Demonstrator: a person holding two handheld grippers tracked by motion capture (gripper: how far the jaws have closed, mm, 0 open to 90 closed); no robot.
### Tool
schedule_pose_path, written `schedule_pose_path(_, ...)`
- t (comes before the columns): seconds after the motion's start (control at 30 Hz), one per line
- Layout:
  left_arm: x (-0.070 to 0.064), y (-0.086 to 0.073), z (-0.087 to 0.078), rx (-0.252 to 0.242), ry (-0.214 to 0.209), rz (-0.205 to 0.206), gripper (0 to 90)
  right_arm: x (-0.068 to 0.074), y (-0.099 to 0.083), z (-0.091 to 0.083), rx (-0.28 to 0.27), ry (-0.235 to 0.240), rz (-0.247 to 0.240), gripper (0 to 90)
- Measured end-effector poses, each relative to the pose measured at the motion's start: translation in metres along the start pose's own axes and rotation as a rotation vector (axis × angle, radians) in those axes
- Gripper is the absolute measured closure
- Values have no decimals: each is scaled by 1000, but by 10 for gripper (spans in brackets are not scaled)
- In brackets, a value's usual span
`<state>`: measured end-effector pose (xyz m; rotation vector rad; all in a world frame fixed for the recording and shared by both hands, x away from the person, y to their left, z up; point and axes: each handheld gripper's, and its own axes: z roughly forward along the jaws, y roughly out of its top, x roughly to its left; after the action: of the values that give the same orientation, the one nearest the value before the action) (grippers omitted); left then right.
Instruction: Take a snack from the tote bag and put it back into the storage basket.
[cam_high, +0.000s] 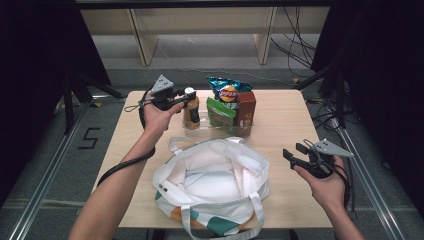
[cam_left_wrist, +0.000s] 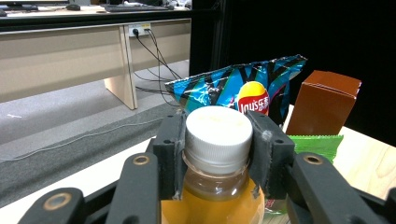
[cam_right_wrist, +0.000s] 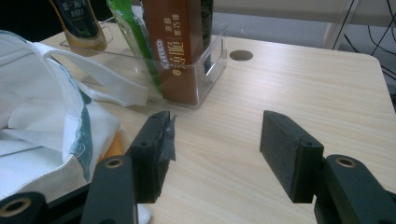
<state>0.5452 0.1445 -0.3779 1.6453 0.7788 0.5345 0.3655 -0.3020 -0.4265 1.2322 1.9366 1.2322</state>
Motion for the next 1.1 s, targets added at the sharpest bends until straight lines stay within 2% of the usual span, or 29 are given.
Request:
schedule_pose_path(0.1, 0, -1, 0, 2, 0, 0, 589, 0, 0, 1, -8, -3, -7, 444)
schedule_pose_path(0.17, 0, -1, 0, 4, -1, 2, 589, 1, 0, 0, -3, -2, 13, 444)
schedule_pose_path(0.27, 0, -2, 1, 5, -1, 0, 589, 0, 0, 0, 3, 5, 0, 444)
schedule_pose_path(0.3, 0, -2, 1, 5, -1, -1, 589, 1, 0, 0, -6, -3, 14, 444)
schedule_pose_path(0.4, 0, -3, 1, 10, -2, -2, 589, 0, 0, 1, -11, -5, -13, 444)
schedule_pose_path(0.47, 0, -4, 2, 11, 0, -3, 589, 1, 0, 1, -3, 3, 15, 444)
schedule_pose_path(0.87, -1, -7, 3, 25, -1, 8, 589, 1, 0, 0, -3, -2, 9, 444)
schedule_pose_path(0.9, -1, -7, 3, 26, -2, 7, 589, 1, 0, 0, -2, -2, 13, 443)
schedule_pose_path(0.93, -1, -8, 4, 25, -2, 2, 589, 3, 0, -1, 13, 0, 52, 444)
schedule_pose_path(0.97, -1, -8, 4, 24, -3, 2, 589, 4, 0, 1, -8, 1, 71, 444)
schedule_pose_path(1.03, -1, -9, 4, 26, -2, 3, 589, 4, 0, 0, 6, -6, 66, 444)
schedule_pose_path(1.07, -1, -9, 3, 29, -2, 5, 589, 4, 0, 1, -6, 0, 66, 444)
schedule_pose_path(1.1, -1, -9, 3, 30, -2, 6, 589, 2, 0, 0, -1, 4, 32, 444)
